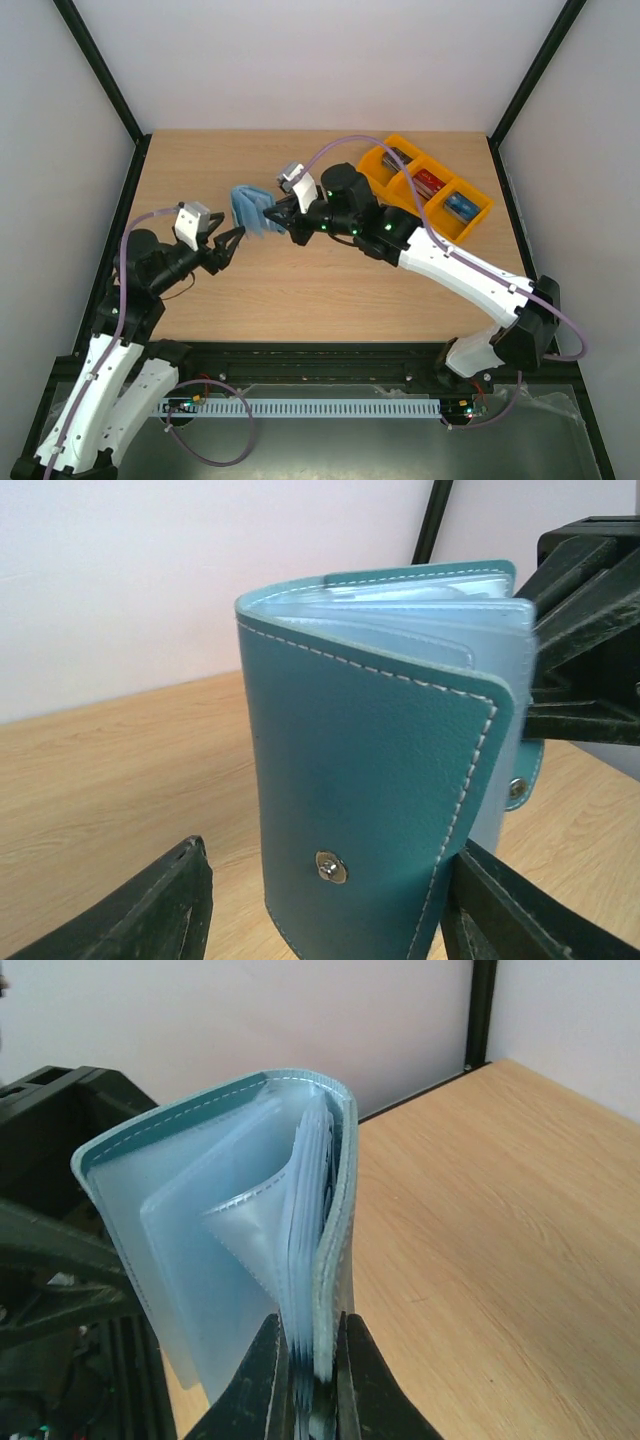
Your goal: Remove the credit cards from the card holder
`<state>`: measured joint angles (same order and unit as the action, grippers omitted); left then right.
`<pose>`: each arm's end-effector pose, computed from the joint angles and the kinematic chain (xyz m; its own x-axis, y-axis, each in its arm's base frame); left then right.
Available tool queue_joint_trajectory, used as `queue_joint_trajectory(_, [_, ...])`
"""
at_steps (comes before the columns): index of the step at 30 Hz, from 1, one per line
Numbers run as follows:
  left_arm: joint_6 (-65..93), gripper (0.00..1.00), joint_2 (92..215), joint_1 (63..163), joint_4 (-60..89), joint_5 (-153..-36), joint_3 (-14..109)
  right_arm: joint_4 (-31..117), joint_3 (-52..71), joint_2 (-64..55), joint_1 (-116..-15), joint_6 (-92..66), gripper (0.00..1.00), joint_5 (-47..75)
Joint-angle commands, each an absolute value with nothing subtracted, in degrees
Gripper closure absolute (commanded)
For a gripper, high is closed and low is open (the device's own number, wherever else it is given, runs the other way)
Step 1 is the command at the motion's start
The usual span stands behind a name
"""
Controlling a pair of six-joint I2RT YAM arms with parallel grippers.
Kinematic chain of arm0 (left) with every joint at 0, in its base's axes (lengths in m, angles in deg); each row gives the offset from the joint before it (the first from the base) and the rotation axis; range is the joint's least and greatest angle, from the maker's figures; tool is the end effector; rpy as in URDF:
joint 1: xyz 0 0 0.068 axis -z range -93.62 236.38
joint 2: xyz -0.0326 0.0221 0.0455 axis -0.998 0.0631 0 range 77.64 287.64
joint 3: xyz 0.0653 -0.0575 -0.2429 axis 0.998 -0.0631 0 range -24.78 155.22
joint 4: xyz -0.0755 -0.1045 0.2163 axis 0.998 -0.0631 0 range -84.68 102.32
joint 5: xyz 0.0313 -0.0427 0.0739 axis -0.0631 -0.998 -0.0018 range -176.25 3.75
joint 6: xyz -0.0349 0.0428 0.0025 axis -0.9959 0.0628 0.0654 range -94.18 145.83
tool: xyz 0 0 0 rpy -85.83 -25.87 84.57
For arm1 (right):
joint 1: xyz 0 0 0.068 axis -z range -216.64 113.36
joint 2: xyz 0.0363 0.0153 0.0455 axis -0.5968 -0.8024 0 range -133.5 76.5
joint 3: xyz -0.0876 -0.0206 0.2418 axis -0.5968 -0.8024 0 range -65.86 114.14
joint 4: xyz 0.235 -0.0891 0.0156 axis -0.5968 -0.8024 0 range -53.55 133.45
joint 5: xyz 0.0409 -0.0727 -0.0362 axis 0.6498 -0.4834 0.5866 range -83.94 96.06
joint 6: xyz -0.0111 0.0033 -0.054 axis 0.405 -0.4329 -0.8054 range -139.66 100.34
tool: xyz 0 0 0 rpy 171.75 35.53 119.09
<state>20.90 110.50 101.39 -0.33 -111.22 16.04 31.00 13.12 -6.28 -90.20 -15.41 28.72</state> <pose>0.1340 -0.0524 0.3315 -0.1337 -0.0448 -0.9900 0.6320 0.7656 -0.1200 0.1852 0.2751 0.3741 -0.2369 -0.2059 -0.9495 -0.9471 0.2666 0.1785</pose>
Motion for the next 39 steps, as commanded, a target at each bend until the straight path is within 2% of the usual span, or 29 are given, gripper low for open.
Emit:
queue_joint_trajectory(1, [20.9, 0.40, 110.0, 99.8, -1.8, -109.0, 16.8, 31.3, 14.8, -1.5, -89.7, -17.6, 0.98, 43.4])
queue_joint_trajectory(8, [18.3, 0.43, 109.3, 98.4, -1.4, -110.5, 17.0, 30.2, 14.3, -0.5, -88.7, -18.6, 0.98, 47.8])
queue_joint_trajectory(13, [17.6, 0.38, 108.3, 97.9, -1.4, -113.1, 16.8, 29.0, 14.1, -0.4, -88.3, -19.7, 0.98, 47.4])
queue_joint_trajectory(16, [19.6, 0.29, 108.0, 97.7, -0.4, -119.6, 16.7, 30.8, 13.6, -0.8, -88.2, -17.9, 0.98, 46.6])
queue_joint_trajectory(19, [20.8, 0.13, 107.6, 97.8, 1.1, -128.0, 15.4, 32.9, 13.6, -2.3, -88.3, -15.1, 0.98, 43.8])
queue_joint_trajectory(21, [19.9, 0.02, 107.3, 97.8, 3.0, -127.4, 14.2, 33.1, 14.7, -3.9, -88.3, -13.6, 0.98, 42.2])
queue_joint_trajectory(25, [19.2, 0.00, 108.9, 98.0, 7.4, -120.1, 13.9, 34.8, 15.5, -5.8, -89.6, -11.1, 0.98, 40.3])
queue_joint_trajectory(31, [19.4, 0.00, 111.1, 99.5, 10.1, -117.4, 13.9, 35.8, 15.1, -6.2, -91.9, -11.6, 0.98, 38.7])
queue_joint_trajectory(32, [19.5, 0.01, 111.3, 99.6, 10.0, -117.1, 13.8, 35.9, 15.0, -6.1, -91.9, -11.9, 0.98, 40.7])
queue_joint_trajectory(34, [19.6, 0.12, 111.3, 99.7, 9.1, -116.3, 13.6, 36.6, 14.4, -5.5, -91.9, -13.0, 0.98, 43.8])
queue_joint_trajectory(39, [19.8, 0.62, 109.9, 99.4, 7.2, -119.1, 13.8, 36.1, 12.5, -2.7, -91.7, -15.8, 0.98, 44.9])
